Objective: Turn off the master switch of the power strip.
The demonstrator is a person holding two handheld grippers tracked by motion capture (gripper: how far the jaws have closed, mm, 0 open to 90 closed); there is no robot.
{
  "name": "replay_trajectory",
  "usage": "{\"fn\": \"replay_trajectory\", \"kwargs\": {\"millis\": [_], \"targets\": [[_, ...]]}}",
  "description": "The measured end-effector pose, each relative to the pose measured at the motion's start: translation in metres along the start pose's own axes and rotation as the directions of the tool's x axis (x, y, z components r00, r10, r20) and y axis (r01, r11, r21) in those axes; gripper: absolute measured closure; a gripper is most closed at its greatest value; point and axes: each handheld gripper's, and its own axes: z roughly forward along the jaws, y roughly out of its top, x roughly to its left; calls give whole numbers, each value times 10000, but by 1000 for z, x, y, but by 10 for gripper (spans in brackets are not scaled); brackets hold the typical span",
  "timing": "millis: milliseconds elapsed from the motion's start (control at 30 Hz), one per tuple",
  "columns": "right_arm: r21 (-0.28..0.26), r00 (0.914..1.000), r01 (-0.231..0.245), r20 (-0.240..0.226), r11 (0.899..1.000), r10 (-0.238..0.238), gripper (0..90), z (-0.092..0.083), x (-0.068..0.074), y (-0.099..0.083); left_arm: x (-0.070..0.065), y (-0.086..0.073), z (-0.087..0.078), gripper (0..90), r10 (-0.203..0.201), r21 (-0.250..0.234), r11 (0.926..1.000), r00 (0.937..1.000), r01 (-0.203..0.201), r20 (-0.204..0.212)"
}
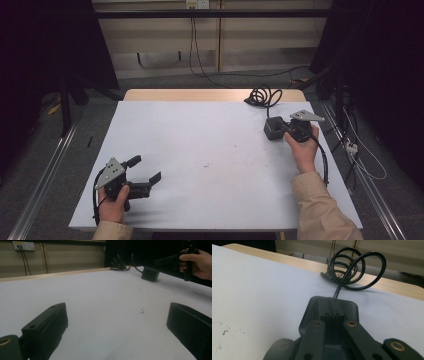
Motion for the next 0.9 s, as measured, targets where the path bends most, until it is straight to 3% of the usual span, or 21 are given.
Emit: {"fn": "replay_trajectory", "kwargs": {"millis": [667, 900], "targets": [[71, 9998, 218, 28, 9997, -218, 900, 2, 0, -2, 0, -1, -2, 32, 32, 33, 10000, 10000, -32, -54], [27, 9999, -58, -113, 10000, 58, 900, 2, -2, -3, 0, -1, -2, 32, 59, 52, 10000, 10000, -59, -65]]}}
